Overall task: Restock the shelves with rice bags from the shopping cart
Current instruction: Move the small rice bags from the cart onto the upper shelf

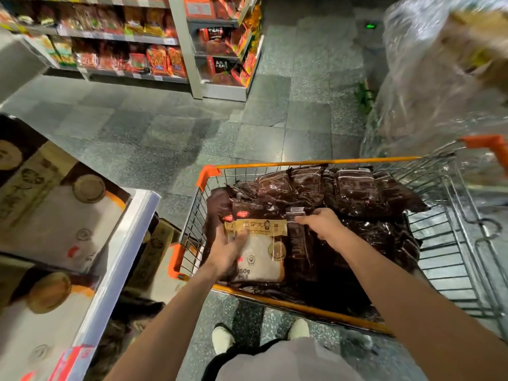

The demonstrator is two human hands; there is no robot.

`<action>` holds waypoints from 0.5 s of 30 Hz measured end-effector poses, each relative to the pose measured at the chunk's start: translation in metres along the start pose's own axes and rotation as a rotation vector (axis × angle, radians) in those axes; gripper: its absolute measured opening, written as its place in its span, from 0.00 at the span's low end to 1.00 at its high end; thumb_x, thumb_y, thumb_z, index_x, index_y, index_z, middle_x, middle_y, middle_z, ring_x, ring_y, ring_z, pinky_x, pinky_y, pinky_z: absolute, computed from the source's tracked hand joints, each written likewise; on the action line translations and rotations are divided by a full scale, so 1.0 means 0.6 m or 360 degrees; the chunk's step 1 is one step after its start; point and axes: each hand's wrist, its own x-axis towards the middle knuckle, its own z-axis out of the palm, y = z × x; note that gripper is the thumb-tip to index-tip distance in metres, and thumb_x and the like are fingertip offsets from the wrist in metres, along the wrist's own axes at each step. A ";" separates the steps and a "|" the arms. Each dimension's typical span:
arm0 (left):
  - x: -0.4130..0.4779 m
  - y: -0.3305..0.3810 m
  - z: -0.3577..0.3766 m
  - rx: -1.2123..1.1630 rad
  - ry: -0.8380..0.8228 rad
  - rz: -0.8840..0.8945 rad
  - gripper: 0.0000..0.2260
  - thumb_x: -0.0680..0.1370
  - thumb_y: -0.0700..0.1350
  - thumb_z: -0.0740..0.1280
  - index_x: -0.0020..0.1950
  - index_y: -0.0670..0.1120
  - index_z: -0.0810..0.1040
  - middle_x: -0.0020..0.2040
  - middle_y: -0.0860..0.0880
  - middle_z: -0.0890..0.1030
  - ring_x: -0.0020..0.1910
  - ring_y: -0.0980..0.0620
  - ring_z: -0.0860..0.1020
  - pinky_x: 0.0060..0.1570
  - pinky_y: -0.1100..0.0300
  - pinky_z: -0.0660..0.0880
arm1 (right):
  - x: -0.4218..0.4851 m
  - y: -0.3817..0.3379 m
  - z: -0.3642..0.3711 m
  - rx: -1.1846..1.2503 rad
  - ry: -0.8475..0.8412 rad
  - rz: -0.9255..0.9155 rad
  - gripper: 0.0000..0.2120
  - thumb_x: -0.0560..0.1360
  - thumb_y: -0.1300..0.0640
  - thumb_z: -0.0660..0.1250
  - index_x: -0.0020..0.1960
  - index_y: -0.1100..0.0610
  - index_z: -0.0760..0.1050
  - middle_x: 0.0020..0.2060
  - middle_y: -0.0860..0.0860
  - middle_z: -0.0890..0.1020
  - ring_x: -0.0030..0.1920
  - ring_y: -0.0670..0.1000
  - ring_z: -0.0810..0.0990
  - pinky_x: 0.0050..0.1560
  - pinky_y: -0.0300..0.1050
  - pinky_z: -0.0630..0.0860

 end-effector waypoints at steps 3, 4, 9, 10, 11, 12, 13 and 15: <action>0.015 -0.005 -0.010 -0.0024 -0.0179 -0.0147 0.56 0.63 0.57 0.82 0.76 0.49 0.47 0.68 0.42 0.75 0.62 0.47 0.78 0.55 0.58 0.80 | -0.014 -0.007 0.011 0.0185 -0.0111 0.0113 0.24 0.75 0.53 0.72 0.66 0.60 0.70 0.49 0.52 0.78 0.39 0.47 0.73 0.29 0.39 0.66; 0.020 -0.010 -0.015 0.0055 -0.0156 -0.0142 0.59 0.54 0.61 0.84 0.74 0.51 0.52 0.67 0.44 0.76 0.63 0.46 0.78 0.61 0.51 0.78 | -0.018 -0.003 0.014 0.0181 -0.0095 0.0088 0.20 0.75 0.52 0.72 0.62 0.59 0.73 0.47 0.52 0.79 0.38 0.47 0.73 0.28 0.39 0.66; 0.033 -0.009 -0.017 -0.0059 -0.0204 -0.0043 0.57 0.52 0.56 0.84 0.73 0.45 0.59 0.66 0.45 0.75 0.66 0.44 0.74 0.69 0.47 0.70 | -0.053 0.003 -0.013 0.0229 0.0209 -0.0085 0.06 0.76 0.57 0.72 0.43 0.54 0.75 0.39 0.50 0.78 0.36 0.46 0.75 0.27 0.37 0.76; 0.034 -0.008 -0.020 -0.0023 -0.0221 -0.0038 0.54 0.55 0.56 0.83 0.74 0.45 0.59 0.66 0.45 0.75 0.64 0.44 0.76 0.66 0.48 0.72 | -0.058 0.000 -0.021 0.0270 0.0216 -0.0118 0.05 0.75 0.57 0.72 0.45 0.56 0.77 0.40 0.50 0.79 0.37 0.46 0.76 0.26 0.37 0.76; 0.035 -0.005 -0.022 -0.0004 -0.0255 -0.0023 0.51 0.58 0.55 0.82 0.74 0.47 0.59 0.66 0.44 0.76 0.61 0.44 0.78 0.64 0.48 0.74 | -0.068 -0.004 -0.030 0.0287 0.0226 -0.0168 0.05 0.75 0.58 0.72 0.47 0.57 0.77 0.41 0.51 0.80 0.37 0.47 0.77 0.26 0.37 0.76; 0.039 -0.006 -0.021 -0.0002 -0.0317 -0.0006 0.48 0.61 0.55 0.81 0.74 0.48 0.59 0.65 0.44 0.77 0.59 0.46 0.80 0.61 0.49 0.76 | -0.078 -0.006 -0.040 0.0312 0.0250 -0.0249 0.06 0.75 0.59 0.72 0.50 0.58 0.78 0.43 0.52 0.81 0.38 0.47 0.78 0.26 0.37 0.76; 0.043 -0.002 -0.014 0.0009 -0.0366 0.0024 0.46 0.63 0.55 0.80 0.74 0.48 0.60 0.64 0.45 0.78 0.58 0.47 0.80 0.60 0.50 0.77 | -0.086 -0.009 -0.055 0.0365 0.0296 -0.0343 0.07 0.75 0.60 0.72 0.51 0.59 0.77 0.44 0.53 0.81 0.39 0.47 0.79 0.26 0.37 0.76; 0.055 0.001 -0.007 0.0055 -0.0366 0.0051 0.36 0.69 0.53 0.78 0.70 0.48 0.63 0.61 0.47 0.79 0.55 0.50 0.81 0.54 0.53 0.78 | -0.107 -0.023 -0.074 0.0483 0.0364 -0.0528 0.08 0.75 0.61 0.71 0.52 0.59 0.75 0.46 0.53 0.82 0.41 0.46 0.82 0.27 0.38 0.78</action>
